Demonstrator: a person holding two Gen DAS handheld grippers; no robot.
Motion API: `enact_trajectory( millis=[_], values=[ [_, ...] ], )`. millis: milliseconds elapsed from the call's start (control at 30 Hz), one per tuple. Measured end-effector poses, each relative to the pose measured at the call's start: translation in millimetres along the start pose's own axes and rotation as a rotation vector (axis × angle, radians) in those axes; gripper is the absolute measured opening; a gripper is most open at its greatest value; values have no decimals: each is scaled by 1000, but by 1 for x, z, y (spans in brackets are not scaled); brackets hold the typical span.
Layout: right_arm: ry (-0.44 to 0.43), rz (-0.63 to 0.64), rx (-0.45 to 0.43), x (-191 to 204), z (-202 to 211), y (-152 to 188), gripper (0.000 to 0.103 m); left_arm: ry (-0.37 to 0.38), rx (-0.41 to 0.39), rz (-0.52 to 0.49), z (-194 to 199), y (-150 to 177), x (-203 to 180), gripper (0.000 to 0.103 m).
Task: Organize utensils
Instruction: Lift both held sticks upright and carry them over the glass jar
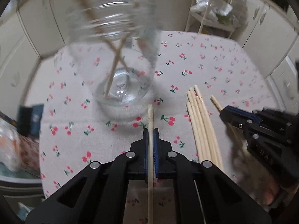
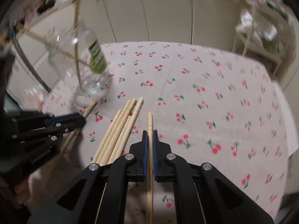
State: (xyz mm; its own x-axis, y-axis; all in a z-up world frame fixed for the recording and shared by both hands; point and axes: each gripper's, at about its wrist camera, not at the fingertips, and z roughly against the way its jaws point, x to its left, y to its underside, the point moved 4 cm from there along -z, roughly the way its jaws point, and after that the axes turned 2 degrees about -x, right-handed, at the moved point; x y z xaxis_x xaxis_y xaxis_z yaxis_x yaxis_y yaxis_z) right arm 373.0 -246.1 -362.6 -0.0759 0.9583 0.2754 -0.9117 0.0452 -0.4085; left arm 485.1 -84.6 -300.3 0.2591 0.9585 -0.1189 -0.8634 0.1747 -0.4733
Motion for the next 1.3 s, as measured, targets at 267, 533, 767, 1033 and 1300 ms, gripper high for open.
enact_trajectory(
  millis=[267,533,767,1033,1300],
  values=[
    [-142,-187,-144,-13,38,6,6,180,-327,97,100,2,31,5],
    [-190,-232,-333,1,70,-9,6,177,-724,273,184,-60,65,5],
    [-197,-200,-522,19,107,-38,6,153,-933,405,202,-117,92,5],
    [-213,-175,-577,29,109,-62,6,96,-1025,464,184,-146,103,5],
    [-225,-184,-596,26,101,-72,6,85,-1076,515,178,-130,119,5]
  ],
)
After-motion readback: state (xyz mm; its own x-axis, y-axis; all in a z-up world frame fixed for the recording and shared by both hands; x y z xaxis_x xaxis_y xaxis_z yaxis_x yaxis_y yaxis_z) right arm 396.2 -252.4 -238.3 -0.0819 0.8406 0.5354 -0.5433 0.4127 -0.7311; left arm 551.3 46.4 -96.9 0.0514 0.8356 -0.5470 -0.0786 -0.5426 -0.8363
